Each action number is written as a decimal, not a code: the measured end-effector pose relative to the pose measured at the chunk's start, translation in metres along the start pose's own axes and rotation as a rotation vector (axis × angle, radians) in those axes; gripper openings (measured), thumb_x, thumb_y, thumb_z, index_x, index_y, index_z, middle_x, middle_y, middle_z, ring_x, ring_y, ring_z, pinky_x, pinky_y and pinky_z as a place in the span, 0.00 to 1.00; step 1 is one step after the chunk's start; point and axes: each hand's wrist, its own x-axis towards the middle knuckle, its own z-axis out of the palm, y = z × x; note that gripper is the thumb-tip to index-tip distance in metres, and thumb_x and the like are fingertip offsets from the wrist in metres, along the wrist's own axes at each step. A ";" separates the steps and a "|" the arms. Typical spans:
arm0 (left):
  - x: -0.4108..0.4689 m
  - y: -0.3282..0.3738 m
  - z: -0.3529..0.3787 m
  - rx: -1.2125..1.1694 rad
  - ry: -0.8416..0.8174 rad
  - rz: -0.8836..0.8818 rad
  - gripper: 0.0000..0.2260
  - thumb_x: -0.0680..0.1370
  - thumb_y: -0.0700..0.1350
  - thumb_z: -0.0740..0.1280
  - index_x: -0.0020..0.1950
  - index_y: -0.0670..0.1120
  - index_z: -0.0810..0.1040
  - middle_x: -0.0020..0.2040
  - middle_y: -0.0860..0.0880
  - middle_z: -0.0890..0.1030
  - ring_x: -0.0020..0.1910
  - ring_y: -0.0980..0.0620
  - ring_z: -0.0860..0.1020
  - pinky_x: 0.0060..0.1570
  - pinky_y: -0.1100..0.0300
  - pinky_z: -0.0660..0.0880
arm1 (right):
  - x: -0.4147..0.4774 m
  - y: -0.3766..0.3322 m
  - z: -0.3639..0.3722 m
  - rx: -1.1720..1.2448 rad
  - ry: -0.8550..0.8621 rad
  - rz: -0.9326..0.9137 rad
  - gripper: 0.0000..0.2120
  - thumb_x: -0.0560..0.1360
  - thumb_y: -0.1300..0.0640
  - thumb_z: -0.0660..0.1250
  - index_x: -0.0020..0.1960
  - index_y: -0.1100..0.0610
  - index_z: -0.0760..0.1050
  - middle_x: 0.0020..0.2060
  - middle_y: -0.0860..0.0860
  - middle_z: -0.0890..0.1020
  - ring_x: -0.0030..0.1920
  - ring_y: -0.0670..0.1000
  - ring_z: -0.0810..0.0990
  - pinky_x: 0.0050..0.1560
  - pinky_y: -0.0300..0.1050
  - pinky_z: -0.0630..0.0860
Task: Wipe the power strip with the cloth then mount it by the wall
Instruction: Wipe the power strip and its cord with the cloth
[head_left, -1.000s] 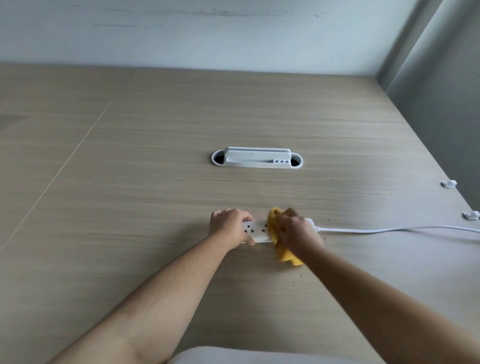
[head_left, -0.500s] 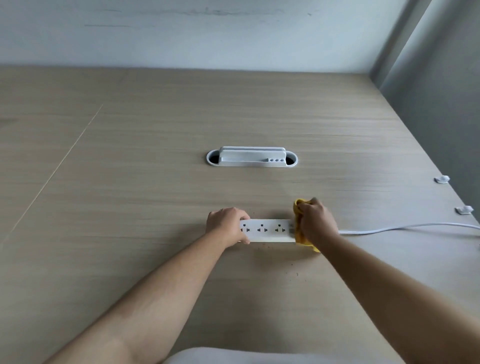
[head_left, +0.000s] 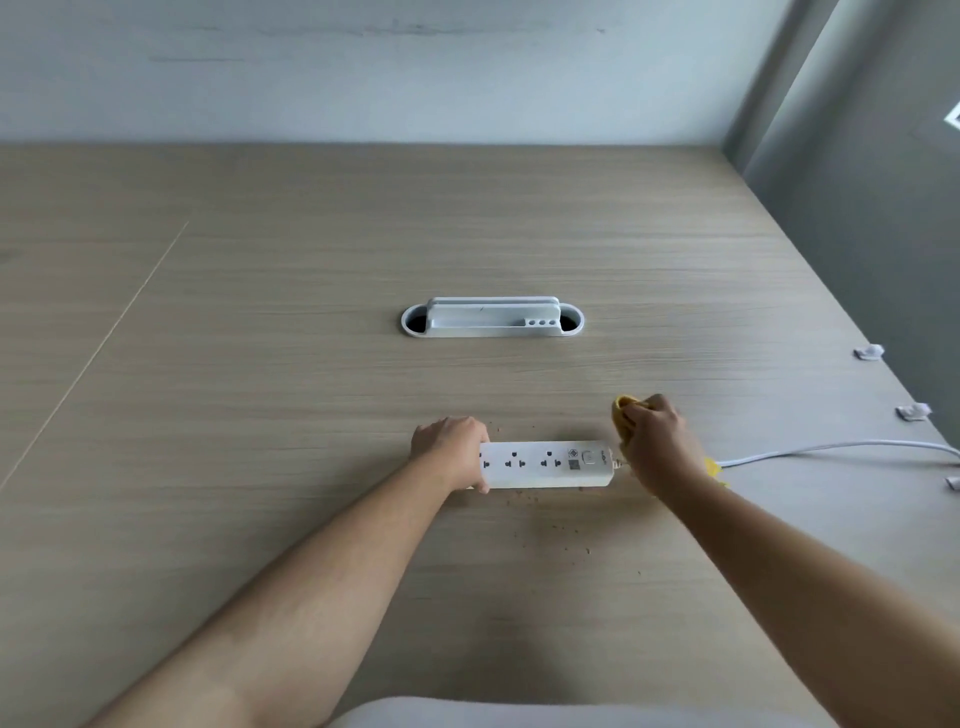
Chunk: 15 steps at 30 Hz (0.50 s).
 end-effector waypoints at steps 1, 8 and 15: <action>0.003 0.005 -0.001 0.052 -0.008 0.034 0.26 0.62 0.52 0.78 0.58 0.53 0.76 0.58 0.52 0.77 0.60 0.50 0.74 0.53 0.55 0.68 | -0.007 -0.012 0.001 0.045 0.012 -0.066 0.10 0.71 0.62 0.67 0.53 0.58 0.78 0.52 0.59 0.76 0.47 0.62 0.77 0.45 0.51 0.77; 0.010 0.048 0.011 0.098 -0.008 0.143 0.24 0.65 0.54 0.76 0.56 0.49 0.72 0.58 0.50 0.77 0.59 0.47 0.75 0.56 0.52 0.67 | -0.053 -0.024 0.020 0.169 -0.017 -0.346 0.12 0.74 0.59 0.65 0.56 0.57 0.78 0.54 0.58 0.76 0.52 0.60 0.75 0.46 0.52 0.77; 0.009 0.048 0.011 0.053 -0.012 0.086 0.23 0.64 0.50 0.78 0.54 0.50 0.73 0.56 0.51 0.79 0.54 0.47 0.77 0.45 0.56 0.71 | -0.026 -0.016 0.001 0.286 0.119 -0.028 0.13 0.70 0.65 0.67 0.54 0.58 0.79 0.52 0.59 0.77 0.48 0.61 0.78 0.46 0.48 0.74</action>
